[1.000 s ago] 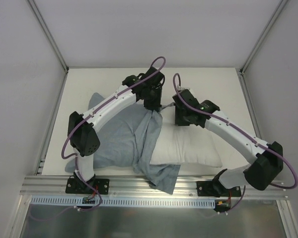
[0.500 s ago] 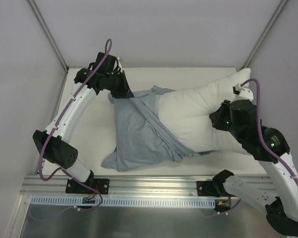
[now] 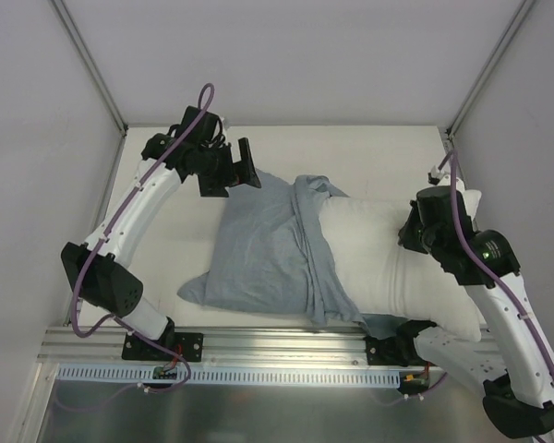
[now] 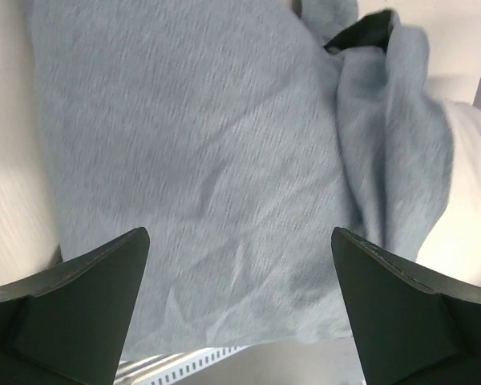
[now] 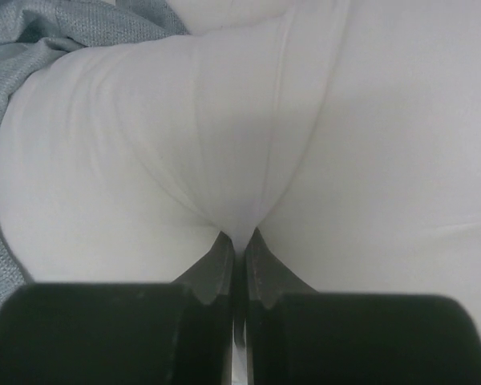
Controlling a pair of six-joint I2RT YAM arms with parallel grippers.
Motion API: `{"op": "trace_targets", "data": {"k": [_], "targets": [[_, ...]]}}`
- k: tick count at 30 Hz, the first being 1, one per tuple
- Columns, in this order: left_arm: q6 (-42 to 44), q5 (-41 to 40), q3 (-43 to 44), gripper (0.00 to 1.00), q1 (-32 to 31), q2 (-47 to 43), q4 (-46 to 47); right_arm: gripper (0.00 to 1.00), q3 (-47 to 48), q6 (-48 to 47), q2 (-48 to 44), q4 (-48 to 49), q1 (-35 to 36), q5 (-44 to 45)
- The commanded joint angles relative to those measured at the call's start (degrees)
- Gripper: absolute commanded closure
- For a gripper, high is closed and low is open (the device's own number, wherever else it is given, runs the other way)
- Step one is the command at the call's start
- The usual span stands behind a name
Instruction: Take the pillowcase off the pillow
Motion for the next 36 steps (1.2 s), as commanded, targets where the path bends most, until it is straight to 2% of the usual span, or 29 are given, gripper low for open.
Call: {"op": "trace_targets", "data": {"k": [1, 7, 10, 13, 17, 21, 22, 23, 24, 25, 26, 27, 30, 33, 34, 36], "targets": [[2.89, -4.95, -1.95, 0.01, -2.05, -10.0, 0.13, 0.99, 1.2, -1.35, 0.23, 3.99, -2.78, 0.7], [4.22, -12.24, -13.98, 0.01, -9.78, -20.21, 0.13, 0.99, 3.57, -3.99, 7.42, 7.24, -8.32, -6.94], [2.64, -12.87, -21.28, 0.01, -14.08, -24.52, 1.18, 0.99, 5.42, -4.52, 10.33, 8.83, -9.99, -9.06], [1.41, -12.95, -27.26, 0.01, -19.34, -26.02, 3.38, 0.99, 6.56, -5.13, 11.65, 9.45, -10.35, -10.12], [-1.66, -17.59, -36.29, 0.01, -26.47, -27.95, 7.32, 0.99, 7.0, -5.22, 12.53, 9.45, -10.52, -10.47], [-3.96, -19.1, -44.31, 0.03, -27.46, -28.75, 14.35, 0.99, 7.18, -5.22, 12.45, 9.62, -11.4, -11.7], [-3.43, -20.76, -45.28, 0.08, -27.46, -26.75, 16.11, 0.99, 7.26, -5.22, 12.36, 9.97, -11.75, -12.05], [-2.9, -22.61, -44.77, 0.19, -27.37, -24.99, 16.91, 0.99, 7.53, -5.05, 12.45, 10.15, -11.84, -12.23], [-1.85, -25.58, -43.46, 0.36, -27.2, -22.97, 16.05, 0.99, 7.79, -4.87, 12.88, 10.06, -11.84, -12.58], [-1.76, -26.31, -42.05, 0.75, -27.11, -19.82, 15.09, 0.99, 8.14, -4.87, 13.06, 9.8, -11.93, -12.67], [-1.93, -26.66, -39.6, 0.9, -27.11, -19.09, 14.03, 0.99, 8.32, -5.13, 12.89, 9.54, -11.93, -12.41], [-2.54, -27.36, -39.06, 1.0, -27.02, -18.73, 12.8, 0.99, 8.06, -5.48, 12.1, 9.36, -12.1, -11.62], [-5.09, -29.91, -40.54, 1.0, -25.97, -22.32, 11.74, 0.99, 7.0, -6.63, 10.43, 8.83, -14.03, -10.82], [-6.5, -27.38, -44.14, 1.0, -17.38, -30.75, 10.51, 0.99, 7.0, -6.89, 8.41, 8.31, -17.72, -12.31], [-6.42, -25.54, -45.28, 1.0, -11.09, -35.73, 9.98, 0.99, 7.09, -6.72, 7.53, 8.22, -19.65, -12.58], [-4.76, -24.82, -44.86, 1.0, -5.08, -39.98, 8.93, 0.99, 7.18, -6.02, 6.48, 8.13, -21.06, -13.72]]}}
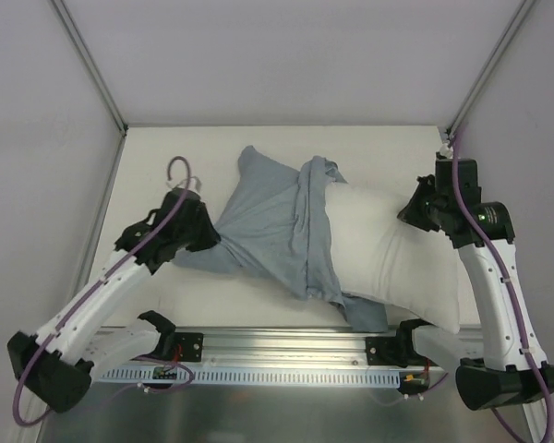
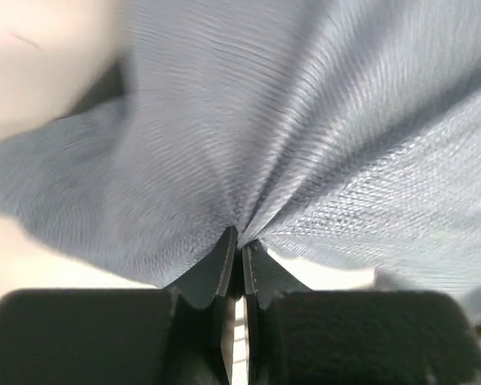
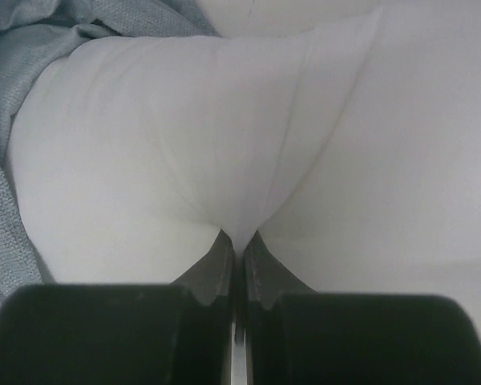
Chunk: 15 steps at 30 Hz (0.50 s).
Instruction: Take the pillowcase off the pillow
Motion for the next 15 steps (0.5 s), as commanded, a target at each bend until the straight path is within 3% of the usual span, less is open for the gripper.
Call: {"op": "trace_targets", "data": {"k": [1, 4, 9, 15], "targets": [[1.11, -3.47, 1.5, 1.0, 11.42, -10.72, -6.44, 0.99, 2.63, -0.09, -4.72, 3.47, -4.65, 2.52], [2.96, -4.43, 7.29, 1.0, 21.43, -11.1, -12.75, 0.99, 1.85, 1.4, -7.26, 3.12, -6.94, 2.87], [3.05, -6.1, 11.27, 1.0, 26.12, -9.35, -15.06, 0.99, -0.18, 2.37, -10.34, 2.95, -11.94, 0.24], [1.29, -4.7, 10.04, 1.0, 28.85, -8.64, -14.97, 0.99, -3.08, 1.06, -12.19, 2.07, -15.65, -3.55]]}}
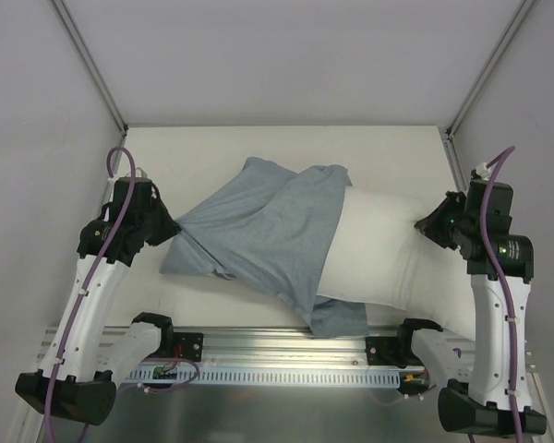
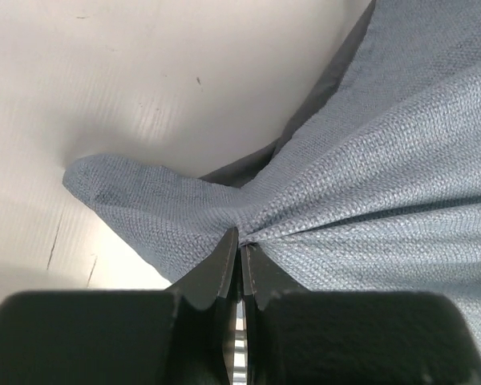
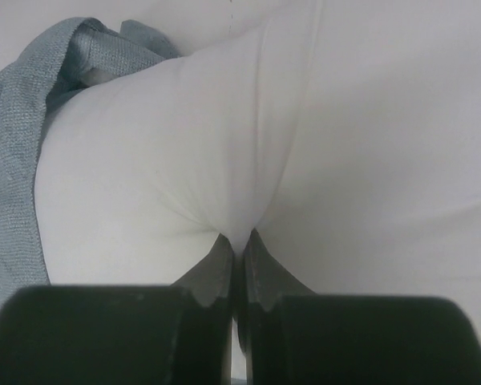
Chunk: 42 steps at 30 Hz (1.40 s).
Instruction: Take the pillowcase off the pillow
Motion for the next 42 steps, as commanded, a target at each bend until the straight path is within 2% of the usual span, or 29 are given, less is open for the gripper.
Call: {"op": "trace_targets", "data": {"k": [1, 4, 5, 6, 7, 8, 9, 11, 12, 13, 14, 15, 18, 21, 23, 26, 32, 33, 34, 35, 36, 37, 39, 42], "targets": [[0.18, -5.6, 0.3, 1.0, 2.56, -0.64, -1.68, 0.99, -1.07, -1.15, -1.88, 3.9, -2.38, 2.01], [0.43, -2.7, 0.56, 1.0, 2.56, -0.64, -1.33, 0.99, -3.62, -1.85, -3.37, 3.99, -2.38, -0.63], [0.87, -1.3, 1.25, 0.95, 2.56, -0.2, -0.72, 0.99, -3.98, -2.21, -3.72, 3.9, -2.38, -1.34], [1.58, 1.85, 1.87, 0.72, 2.56, 0.15, -0.37, 0.99, -3.89, -2.82, -4.07, 3.73, -2.38, -2.3], [2.71, 3.27, 2.75, 0.5, 2.56, 0.5, -0.28, 0.93, -3.63, -3.35, -4.08, 2.94, -2.3, -3.27], [3.33, 4.15, 4.49, 0.3, 2.47, 1.03, 0.33, 0.75, -2.06, -4.05, -3.81, 2.06, -2.29, -2.93], [4.21, 7.64, 5.38, 0.17, 2.29, 1.47, 0.77, 0.39, -1.18, -4.49, -3.64, 0.92, -2.21, -2.06], [4.66, 8.99, 8.72, 0.08, 1.07, 3.13, 1.22, 0.14, 0.93, -5.37, -3.81, 0.47, -1.16, -0.91], [4.66, 7.78, 9.95, 0.07, -2.42, 4.01, 1.22, 0.04, 1.55, -5.55, -3.81, 0.3, -0.46, -0.04], [4.48, 6.46, 12.48, 0.06, -5.06, 6.37, 1.22, 0.04, 2.08, -5.64, -3.72, 0.3, 1.38, 0.67], [4.05, 4.71, 13.82, 0.06, -11.53, 7.87, 1.22, 0.04, 2.96, -5.55, -3.46, -0.05, 2.53, 1.28], [3.7, 1.47, 15.05, 0.05, -14.55, 9.45, 1.22, 0.04, 3.31, -5.46, -2.5, -0.05, 3.67, 2.86], [2.64, 0.04, 20.49, 0.05, -23.42, 17.71, 1.22, 0.04, 3.93, -5.11, -0.65, 0.03, 11.4, 6.29], [2.55, -1.11, 26.64, 0.05, -29.76, 29.11, 1.22, 0.04, 5.16, -5.2, 5.3, -1.37, 21.57, 8.4], [3.16, 0.29, 31.48, 0.01, -31.8, 33.53, 1.22, 0.04, 5.51, -5.28, 7.78, -2.51, 24.67, 9.63], [3.43, 1.26, 36.85, 0.01, -34.53, 41.09, 0.51, 0.04, 3.41, -5.02, 10.33, -1.91, 27.67, 9.03], [1.42, 0.47, 39.32, 0.01, -36.73, 51.3, -0.1, 0.02, -9.94, -1.95, 14.28, 6.51, 28.2, 6.05], [1.41, 1.17, 38.62, 0.14, -36.73, 52.52, -0.1, 0.04, -11.52, -1.86, 14.64, 7.84, 28.2, 5.43], [1.41, 1.44, 38.27, 0.36, -36.82, 52.97, -0.19, 0.22, -13.63, -1.94, 15.52, 9.07, 28.2, 4.46], [1.15, 1.0, 37.83, 0.36, -36.82, 53.24, -0.36, 0.37, -13.91, -1.95, 15.79, 9.17, 28.2, 4.45], [0.88, 0.39, 36.87, 0.61, -36.73, 52.98, -0.63, 0.55, -13.91, -1.86, 15.79, 9.0, 28.29, 4.8], [0.79, -0.22, 36.42, 0.75, -36.73, 52.54, -0.72, 0.97, -13.56, -1.94, 15.53, 8.82, 28.2, 5.59], [0.27, -2.07, 34.67, 1.0, -36.12, 50.01, -1.33, 0.99, -10.93, -1.77, 13.52, 7.16, 28.29, 8.57], [-2.45, -4.52, 29.59, 1.0, -33.06, 43.17, -1.33, 0.99, -5.14, -2.38, 9.04, 4.7, 28.2, 11.83]]}}
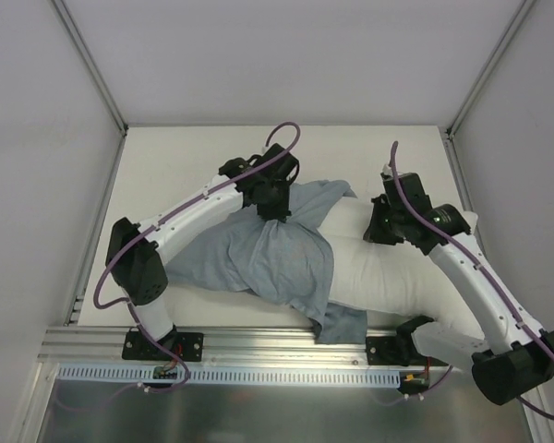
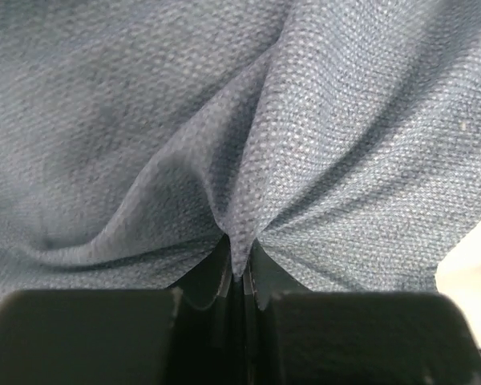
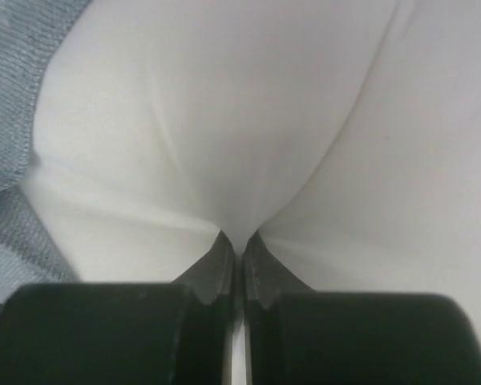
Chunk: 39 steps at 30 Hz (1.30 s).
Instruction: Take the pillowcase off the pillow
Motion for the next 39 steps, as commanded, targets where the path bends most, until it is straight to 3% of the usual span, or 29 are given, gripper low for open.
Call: {"op": "trace_targets", "data": {"k": [1, 7, 13, 19, 27, 33, 36, 39], "targets": [[-3.03, -5.58, -5.75, 1.0, 3.89, -9.08, -3.69, 0.99, 6.87, -0.7, -5.36, -5.25, -0.06, 6.35], [-3.04, -7.87, -14.55, 1.0, 17.6, -24.54, -3.69, 0.99, 19.62, -1.84, -10.71, -14.04, -0.06, 12.94], [0.74, -3.66, -17.81, 1.0, 30.95, -35.19, -3.78, 0.99, 15.6, -1.32, -13.98, -15.72, -0.06, 15.93], [1.97, -0.85, -18.24, 1.0, 35.71, -37.31, -4.04, 0.99, 7.51, 0.43, -14.77, -13.87, -0.14, 17.42], [4.34, 1.61, -20.36, 1.0, 42.83, -37.57, -4.31, 0.99, 8.91, -2.98, -17.41, -14.84, -7.43, 16.47], [6.11, 3.72, -19.21, 1.0, 44.42, -37.31, -4.22, 0.99, 7.5, -4.05, -17.58, -14.05, -11.83, 9.27], [7.51, 10.37, -19.56, 1.0, 44.42, -36.17, -3.61, 0.99, 8.03, -3.78, -17.41, -11.95, -11.57, 1.22], [8.92, 13.13, -20.44, 0.38, 43.72, -35.46, -3.17, 0.97, 8.2, -3.08, -18.11, -7.64, -7.38, -4.7]]}}
